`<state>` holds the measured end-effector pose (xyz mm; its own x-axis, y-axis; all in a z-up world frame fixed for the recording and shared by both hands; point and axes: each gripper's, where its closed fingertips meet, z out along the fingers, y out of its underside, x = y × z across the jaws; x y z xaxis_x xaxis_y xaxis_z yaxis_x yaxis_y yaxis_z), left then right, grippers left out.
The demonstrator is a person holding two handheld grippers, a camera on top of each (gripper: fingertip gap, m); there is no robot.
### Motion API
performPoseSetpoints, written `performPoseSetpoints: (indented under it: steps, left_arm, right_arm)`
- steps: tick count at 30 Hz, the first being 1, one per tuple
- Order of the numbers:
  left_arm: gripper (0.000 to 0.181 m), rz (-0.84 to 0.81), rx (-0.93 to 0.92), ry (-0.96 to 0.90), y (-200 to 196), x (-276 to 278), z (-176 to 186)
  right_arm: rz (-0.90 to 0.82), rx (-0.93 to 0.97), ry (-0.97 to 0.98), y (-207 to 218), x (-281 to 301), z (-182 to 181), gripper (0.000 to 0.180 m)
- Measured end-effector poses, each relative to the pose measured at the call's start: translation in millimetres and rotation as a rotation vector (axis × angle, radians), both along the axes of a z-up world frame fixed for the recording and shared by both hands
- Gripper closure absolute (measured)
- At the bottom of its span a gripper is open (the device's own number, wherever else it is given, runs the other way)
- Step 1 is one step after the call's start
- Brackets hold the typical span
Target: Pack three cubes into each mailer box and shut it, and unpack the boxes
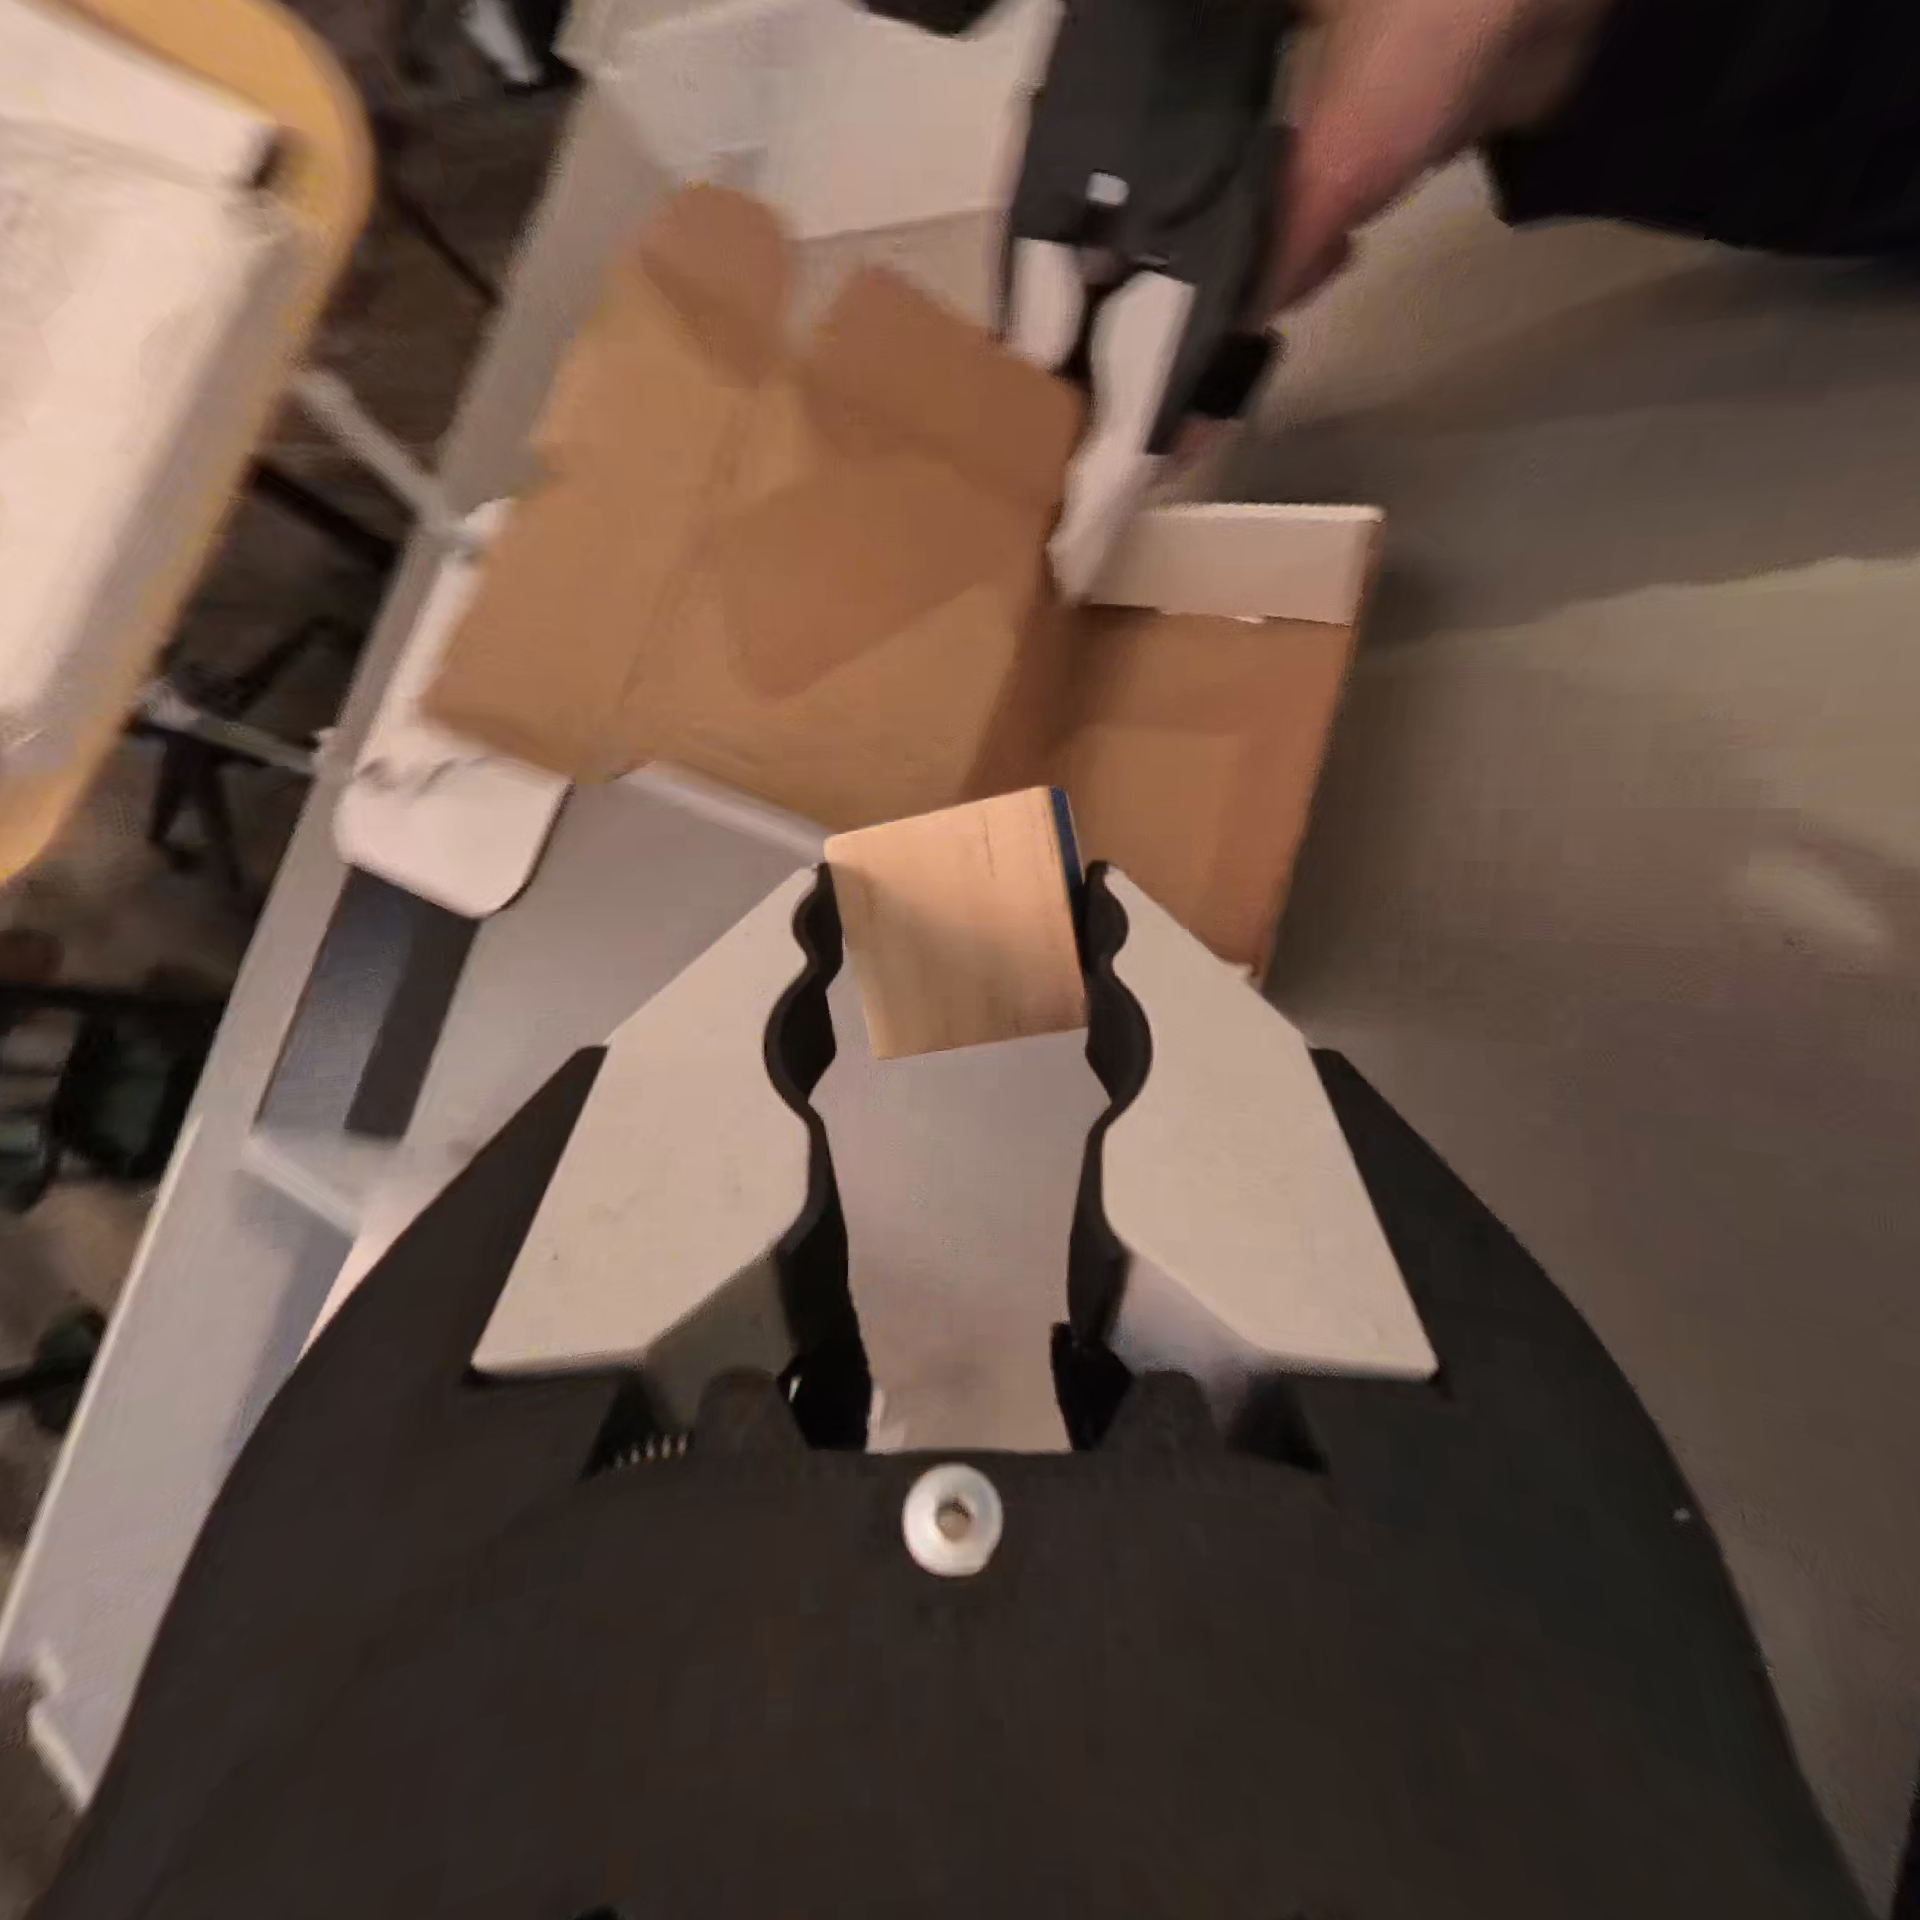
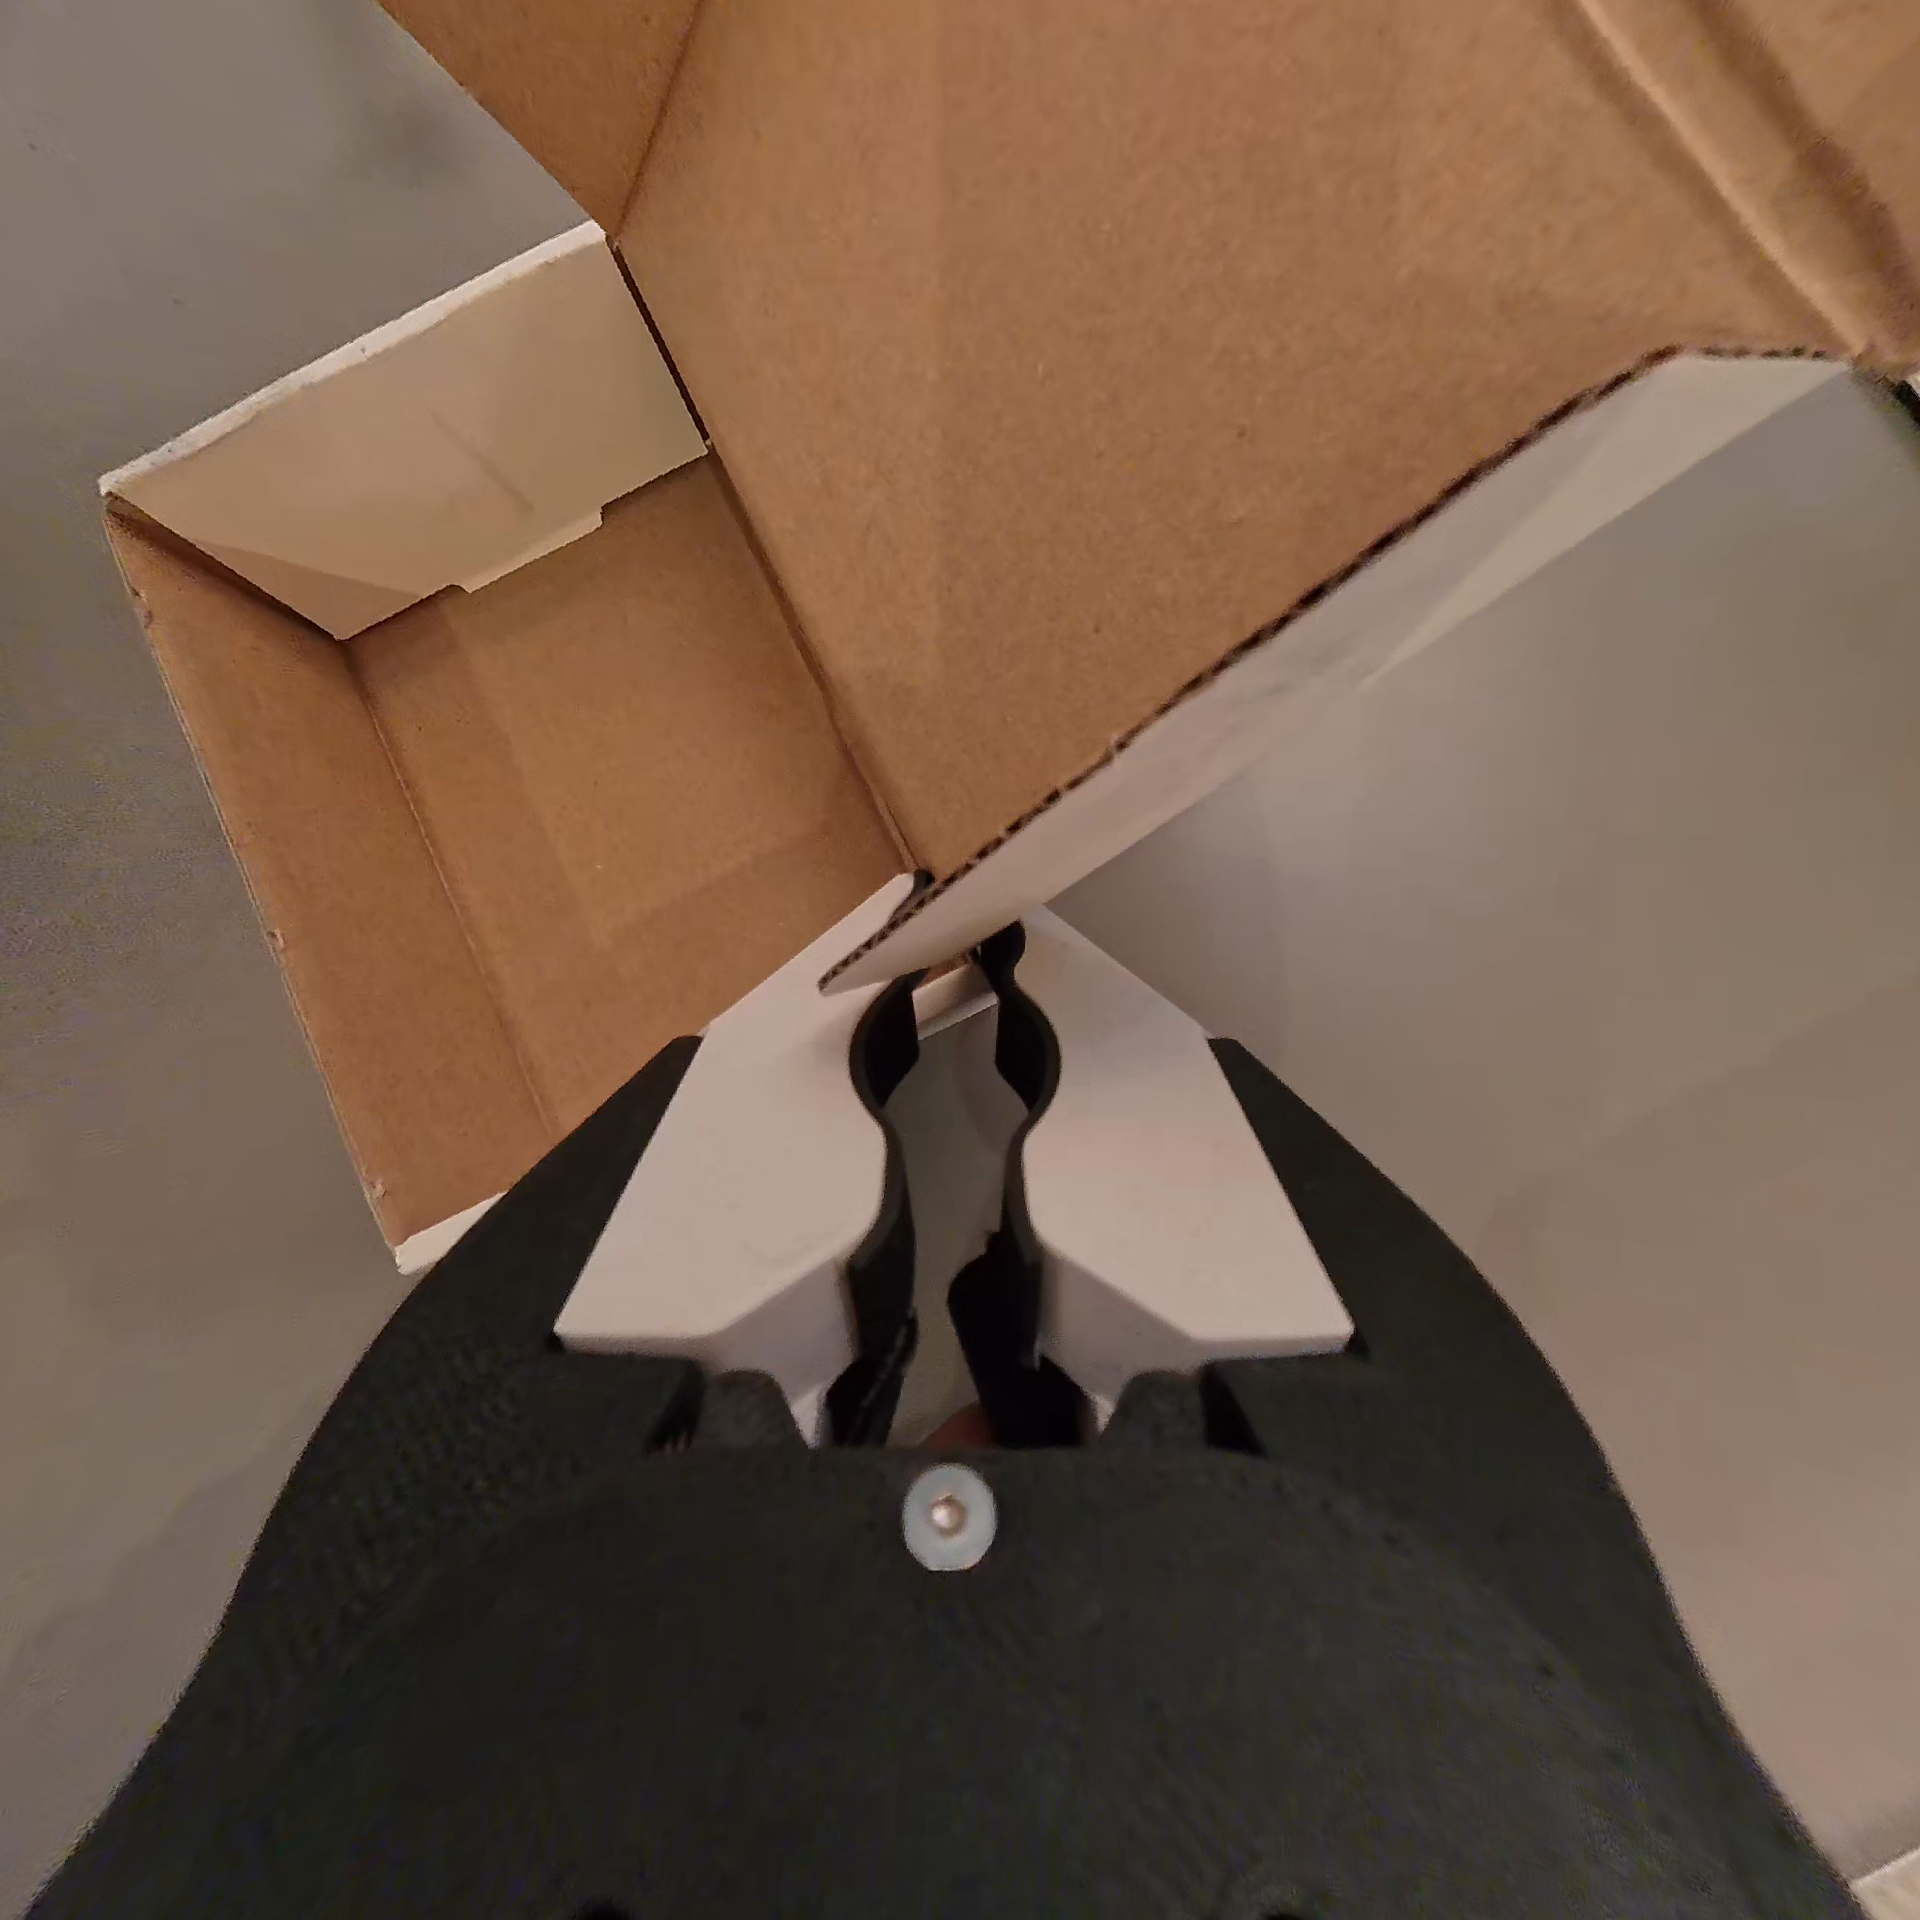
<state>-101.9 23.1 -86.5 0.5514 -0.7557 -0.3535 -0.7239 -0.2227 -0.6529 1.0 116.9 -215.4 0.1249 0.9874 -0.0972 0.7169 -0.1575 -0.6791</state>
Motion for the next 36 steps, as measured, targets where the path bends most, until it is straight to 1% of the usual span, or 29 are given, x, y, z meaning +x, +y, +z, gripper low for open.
performPoseSetpoints:
  steps: [2,4,8,10,13,18,25,27,29,30,32,34,36]
  left_arm:
    - [0.135,-0.089,-0.040,0.094,2,30,-30]
    - [0.135,-0.142,-0.102,0.147,6,49,-59]
    - [0.135,-0.200,-0.173,0.228,19,58,-100]
    - [0.135,-0.215,-0.227,0.231,20,56,-113]
    - [0.135,-0.216,-0.277,0.286,21,47,-129]
    - [0.134,-0.241,-0.314,0.344,20,40,-134]
    - [0.125,-0.240,-0.252,0.311,23,43,-126]
    - [0.123,-0.216,-0.198,0.308,21,38,-113]
    - [0.122,-0.181,-0.138,0.259,13,29,-87]
    - [0.120,-0.152,-0.105,0.234,8,19,-71]
    - [0.105,-0.060,-0.040,0.160,4,-12,-40]
    - [0.101,0.081,-0.010,0.097,6,-62,-14]
    - [0.099,0.253,-0.021,0.081,10,-124,-4]
  right_arm:
    - [-0.001,0.008,-0.002,0,0,0,0.173]
    - [-0.003,0.015,-0.002,0,1,0,0.173]
    - [-0.007,0.018,-0.005,1,2,0,0.174]
    - [-0.004,0.025,-0.011,1,2,0,0.173]
    - [0.000,0.033,-0.020,0,1,0,0.174]
    - [0.000,0.037,-0.023,0,1,0,0.174]
    - [-0.002,0.035,-0.023,0,2,0,0.174]
    - [-0.002,0.036,-0.022,0,2,0,0.174]
    - [-0.002,0.039,-0.025,0,2,0,0.174]
    - [-0.002,0.040,-0.027,0,2,0,0.174]
    - [-0.005,0.042,-0.032,0,3,0,0.174]
    - [-0.004,0.050,-0.036,0,2,1,0.174]
    - [-0.005,0.054,-0.039,0,2,1,0.174]
